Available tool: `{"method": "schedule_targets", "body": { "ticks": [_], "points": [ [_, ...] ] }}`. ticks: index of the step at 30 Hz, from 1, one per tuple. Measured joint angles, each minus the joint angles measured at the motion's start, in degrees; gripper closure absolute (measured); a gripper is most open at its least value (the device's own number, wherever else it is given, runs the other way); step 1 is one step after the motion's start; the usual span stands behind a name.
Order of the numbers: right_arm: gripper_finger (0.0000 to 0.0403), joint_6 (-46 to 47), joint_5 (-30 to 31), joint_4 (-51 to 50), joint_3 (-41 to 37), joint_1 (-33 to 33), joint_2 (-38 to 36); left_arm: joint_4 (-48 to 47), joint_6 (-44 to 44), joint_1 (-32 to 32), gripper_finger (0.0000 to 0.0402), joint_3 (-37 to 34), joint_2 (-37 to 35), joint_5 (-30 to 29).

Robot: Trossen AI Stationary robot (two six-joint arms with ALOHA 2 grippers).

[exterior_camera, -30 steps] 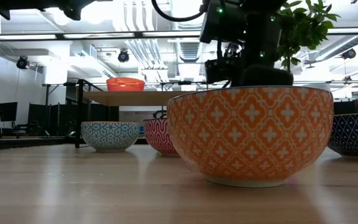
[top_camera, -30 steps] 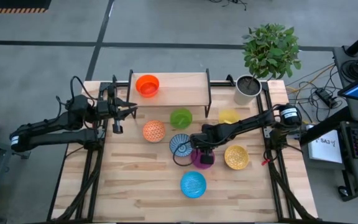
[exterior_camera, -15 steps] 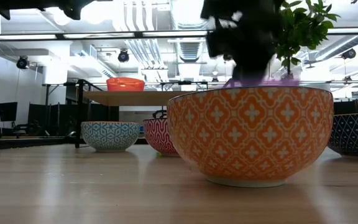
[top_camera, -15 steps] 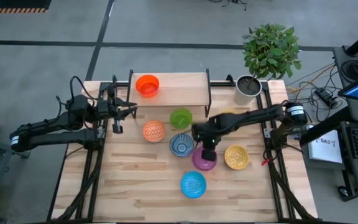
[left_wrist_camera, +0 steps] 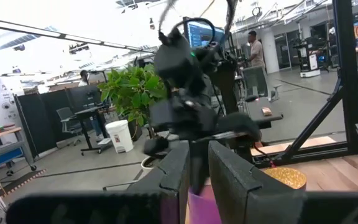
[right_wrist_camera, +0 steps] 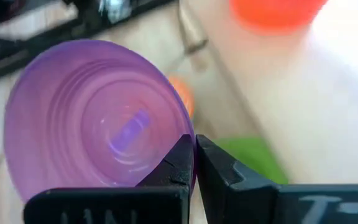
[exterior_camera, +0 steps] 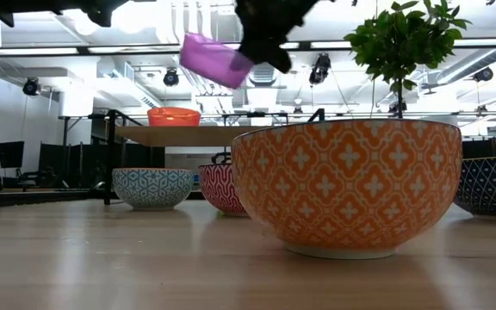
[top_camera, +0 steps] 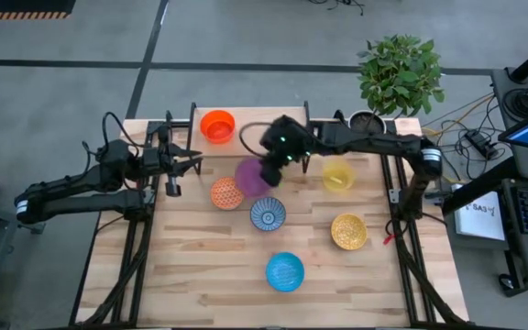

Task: Place and stack bowls onto a shelf
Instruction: Stack the transparent violet bowl on top of the transparent orange bowl on the shelf

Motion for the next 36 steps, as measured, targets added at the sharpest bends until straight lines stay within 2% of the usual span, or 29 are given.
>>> {"method": "schedule_targets", "body": {
  "ticks": [5, 14, 18, 24, 36],
  "points": [
    [0.0394, -1.1, 8.3, -0.4, 12.1, -2.1, 7.0, -0.1, -0.8, 0.0, 0.0359, 0.0, -1.7, 0.0],
    [0.0394, -1.2, 9.1, -8.3, 35.9, -7.6, 20.9, -4.7, -1.6, 0.0, 0.0359, 0.0, -6.6, 0.0],
    [0.0394, 0.1, 6.4, -5.4, 33.6, -10.4, 21.4, -6.3, -1.6, 0.0, 0.0359, 0.0, -7.9, 0.0],
    [0.0394, 2.3, 6.0, -2.2, 33.4, -12.8, 22.2, -6.4, -1.6, 0.0, 0.0359, -0.1, -8.5, 0.0],
    [0.0394, 3.6, 6.5, 5.1, 33.2, -12.9, 25.5, -6.3, -1.6, 0.0, 0.0359, -0.2, -8.4, 0.0]
  ]
}}
